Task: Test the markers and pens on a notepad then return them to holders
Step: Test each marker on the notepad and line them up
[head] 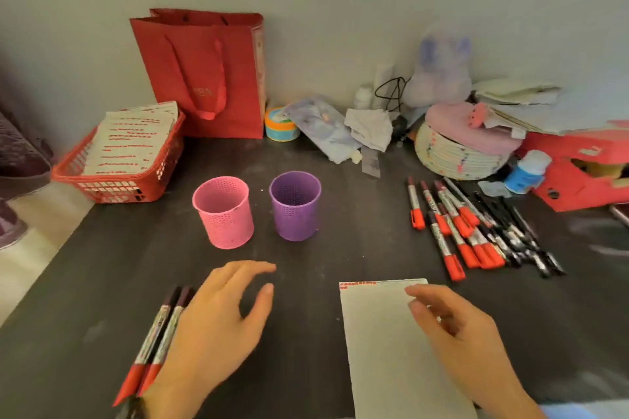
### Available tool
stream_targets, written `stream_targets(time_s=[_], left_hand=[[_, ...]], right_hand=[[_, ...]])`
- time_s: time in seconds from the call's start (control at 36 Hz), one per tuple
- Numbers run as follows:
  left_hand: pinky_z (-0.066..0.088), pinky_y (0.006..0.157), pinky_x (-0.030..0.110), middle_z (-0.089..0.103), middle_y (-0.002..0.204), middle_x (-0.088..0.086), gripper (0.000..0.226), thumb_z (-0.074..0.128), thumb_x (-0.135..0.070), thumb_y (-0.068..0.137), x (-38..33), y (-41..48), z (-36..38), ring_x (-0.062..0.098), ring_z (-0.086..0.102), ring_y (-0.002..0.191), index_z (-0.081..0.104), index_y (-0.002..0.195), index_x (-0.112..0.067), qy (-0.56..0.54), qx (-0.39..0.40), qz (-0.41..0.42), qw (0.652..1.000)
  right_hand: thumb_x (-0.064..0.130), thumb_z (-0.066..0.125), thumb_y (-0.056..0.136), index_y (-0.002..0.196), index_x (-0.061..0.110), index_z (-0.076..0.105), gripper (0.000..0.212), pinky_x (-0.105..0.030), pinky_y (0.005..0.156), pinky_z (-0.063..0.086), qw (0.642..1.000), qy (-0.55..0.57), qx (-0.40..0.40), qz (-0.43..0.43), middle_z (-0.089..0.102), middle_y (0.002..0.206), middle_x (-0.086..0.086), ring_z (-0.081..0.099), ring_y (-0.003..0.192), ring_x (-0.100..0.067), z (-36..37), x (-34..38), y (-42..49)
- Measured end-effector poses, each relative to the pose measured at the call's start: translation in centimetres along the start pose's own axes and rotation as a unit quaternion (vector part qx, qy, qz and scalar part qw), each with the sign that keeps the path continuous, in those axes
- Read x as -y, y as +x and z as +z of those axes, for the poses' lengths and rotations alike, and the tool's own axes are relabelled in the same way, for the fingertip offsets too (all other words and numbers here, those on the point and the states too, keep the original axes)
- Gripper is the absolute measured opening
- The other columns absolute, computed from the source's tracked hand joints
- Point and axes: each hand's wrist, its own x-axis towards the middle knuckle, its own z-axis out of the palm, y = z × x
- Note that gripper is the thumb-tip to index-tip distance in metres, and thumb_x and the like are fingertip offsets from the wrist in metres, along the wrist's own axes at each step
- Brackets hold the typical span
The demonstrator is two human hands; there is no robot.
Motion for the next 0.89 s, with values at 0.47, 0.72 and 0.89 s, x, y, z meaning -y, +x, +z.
stream_targets(time_s=[0.47, 0.72, 0.89], left_hand=[[0.050, 0.090, 0.044, 0.055, 0.124, 0.001, 0.044, 0.041, -0.057, 0.097, -16.2, 16.6, 16.6, 0.025, 0.052, 0.116, 0.051, 0.122, -0.022, 0.054, 0.203, 0.023, 0.977], [0.047, 0.088, 0.044, 0.044, 0.131, 0.008, 0.041, 0.047, -0.044, 0.097, -18.0, 18.2, 19.4, 0.030, 0.044, 0.121, 0.047, 0.126, -0.015, 0.116, 0.155, -0.012, 0.981], [0.053, 0.085, 0.044, 0.052, 0.120, 0.007, 0.030, 0.046, -0.037, 0.099, -15.2, 18.1, 17.3, 0.028, 0.056, 0.105, 0.050, 0.121, -0.017, 0.089, 0.148, -0.055, 0.984]], right_hand=[[0.095, 0.031, 0.069, 0.124, 0.059, 0.051, 0.069, -0.034, 0.109, 0.029, 0.949, -0.311, 0.009, 0.046, 0.036, 0.130, 0.034, 0.030, 0.130, 0.000, -4.5, -7.4, 1.2], [0.094, 0.028, 0.069, 0.128, 0.059, 0.048, 0.072, -0.032, 0.112, 0.023, 0.954, -0.297, 0.016, 0.042, 0.032, 0.133, 0.036, 0.025, 0.134, 0.001, -4.9, -7.3, 1.2], [0.093, 0.028, 0.067, 0.127, 0.060, 0.047, 0.071, -0.029, 0.110, 0.022, 0.953, -0.299, 0.022, 0.044, 0.030, 0.132, 0.038, 0.025, 0.133, 0.003, -5.0, -7.1, 1.1]])
